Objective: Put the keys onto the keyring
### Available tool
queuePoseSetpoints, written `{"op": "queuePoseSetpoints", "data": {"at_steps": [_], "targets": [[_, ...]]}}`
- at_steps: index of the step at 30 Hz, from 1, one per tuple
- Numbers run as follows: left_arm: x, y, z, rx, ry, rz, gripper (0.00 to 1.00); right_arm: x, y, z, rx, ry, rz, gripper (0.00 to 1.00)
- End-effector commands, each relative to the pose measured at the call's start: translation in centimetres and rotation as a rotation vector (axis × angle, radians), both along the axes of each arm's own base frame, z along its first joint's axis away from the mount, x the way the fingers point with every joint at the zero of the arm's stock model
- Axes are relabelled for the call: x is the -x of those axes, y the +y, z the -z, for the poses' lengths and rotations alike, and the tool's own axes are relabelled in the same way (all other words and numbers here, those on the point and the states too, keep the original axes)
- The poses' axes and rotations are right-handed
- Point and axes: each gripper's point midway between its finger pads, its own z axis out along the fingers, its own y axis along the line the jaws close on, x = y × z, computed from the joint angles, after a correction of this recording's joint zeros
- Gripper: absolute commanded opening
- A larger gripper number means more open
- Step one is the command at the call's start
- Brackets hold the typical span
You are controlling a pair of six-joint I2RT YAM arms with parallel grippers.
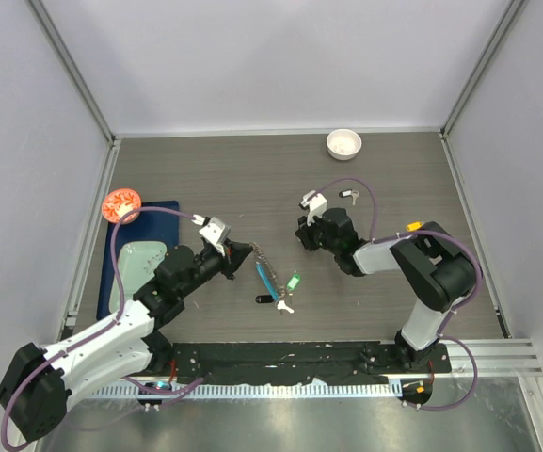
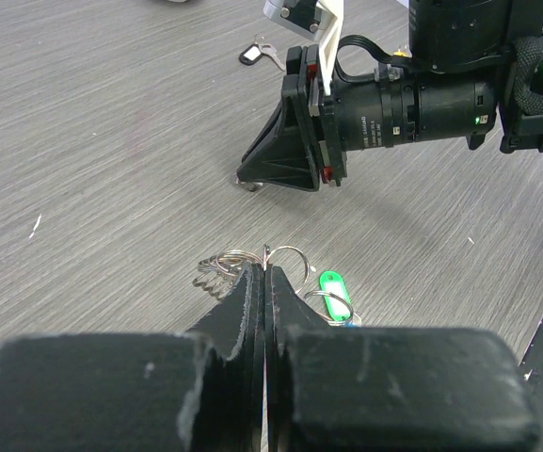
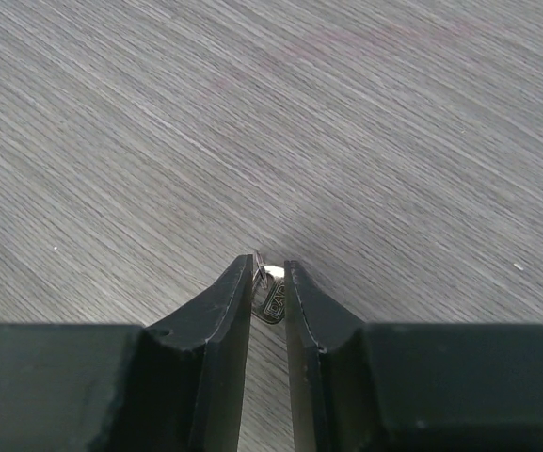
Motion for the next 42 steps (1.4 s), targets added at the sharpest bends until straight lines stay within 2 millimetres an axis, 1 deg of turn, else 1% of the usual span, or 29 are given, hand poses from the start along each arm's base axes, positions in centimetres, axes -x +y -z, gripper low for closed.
{"op": "queuePoseSetpoints", "data": {"at_steps": [1, 6, 11, 15, 17, 18, 20, 22, 23, 24, 25, 27, 28, 31, 32, 34, 35, 36, 38, 39, 40, 41, 42], "targets": [[-0.2, -0.6, -2.7, 0.047, -0.07, 0.018, 0.0, -1.3, 0.7, -1.5, -0.019, -0.058, -0.003, 0.26], [-0.2, -0.5, -2.8, 0.05, -0.074, 0.016, 0.0, -1.2, 0.7, -1.1, -0.018, -0.046, -0.006, 0.23], [-0.2, -0.6, -2.7, 0.048, -0.071, 0.018, 0.0, -1.1, 0.7, -0.4, -0.014, -0.032, -0.012, 0.22], [-0.1, -0.6, -2.8, 0.05, -0.074, 0.021, 0.0, -1.1, 0.7, -0.2, -0.008, -0.029, -0.012, 0.21], [-0.2, -0.5, -2.8, 0.051, -0.075, 0.018, 0.0, -1.1, 0.7, -0.1, -0.004, -0.026, -0.011, 0.17], [-0.2, -0.5, -2.8, 0.05, -0.076, 0.016, 0.0, -1.0, 0.7, -0.1, -0.003, -0.027, -0.013, 0.12], [-0.1, -0.5, -2.9, 0.054, -0.078, 0.019, 0.0, -1.0, 0.6, -0.1, 0.001, -0.029, -0.01, 0.08], [-0.1, -0.5, -2.9, 0.054, -0.078, 0.018, 0.0, -1.0, 0.7, -0.4, -0.003, -0.036, -0.015, 0.02], [-0.1, -0.5, -2.9, 0.055, -0.077, 0.016, 0.0, -0.9, 0.6, -0.6, -0.004, -0.034, -0.018, 0.01], [-0.1, -0.5, -2.9, 0.055, -0.08, 0.018, 0.0, -0.8, 0.8, -0.9, -0.009, -0.034, -0.023, 0.01], [-0.1, -0.5, -2.9, 0.055, -0.08, 0.016, 0.0, -0.8, 1.0, -1.9, -0.02, -0.05, -0.029, 0.01], [-0.2, -0.5, -3.1, 0.058, -0.083, 0.018, 0.0, -0.4, 1.1, -2.6, -0.019, -0.051, -0.039, 0.01], [-0.1, -0.6, -3.0, 0.057, -0.082, 0.021, 0.0, -0.3, 1.1, -3.9, -0.034, -0.073, -0.042, 0.01], [-0.1, -0.9, -3.4, 0.059, -0.097, 0.038, 0.0, 0.6, 1.3, -5.1, -0.034, -0.081, -0.064, 0.01], [0.0, -1.0, -3.3, 0.058, -0.099, 0.046, 0.0, 1.2, 1.4, -6.2, -0.036, -0.094, -0.077, 0.01], [0.1, -1.2, -3.4, 0.054, -0.105, 0.065, 0.0, 2.0, 1.5, -7.1, -0.038, -0.108, -0.101, 0.01], [0.1, -1.4, -3.4, 0.051, -0.105, 0.073, 0.0, 2.5, 1.6, -8.6, -0.053, -0.141, -0.115, 0.01], [0.1, -1.6, -3.5, 0.045, -0.113, 0.084, 0.0, 3.2, 1.7, -8.7, -0.049, -0.152, -0.139, 0.01], [0.5, -2.2, -3.4, 0.037, -0.12, 0.13, 0.0, 4.1, 1.8, -9.8, -0.062, -0.175, -0.164, 0.01], [0.6, -2.5, -3.7, 0.04, -0.131, 0.144, 0.0, 4.9, 2.0, -10.9, -0.074, -0.2, -0.185, 0.01], [0.5, -2.7, -3.6, 0.029, -0.134, 0.156, 0.0, 5.3, 2.0, -11.4, -0.064, -0.222, -0.205, 0.01], [0.8, -3.0, -3.9, 0.026, -0.142, 0.182, 0.0, 5.9, 2.0, -11.4, -0.052, -0.225, -0.221, 0.01], [0.9, -3.1, -3.8, 0.013, -0.139, 0.196, 0.0, 6.4, 2.0, -12.5, -0.055, -0.257, -0.234, 0.01]]}}
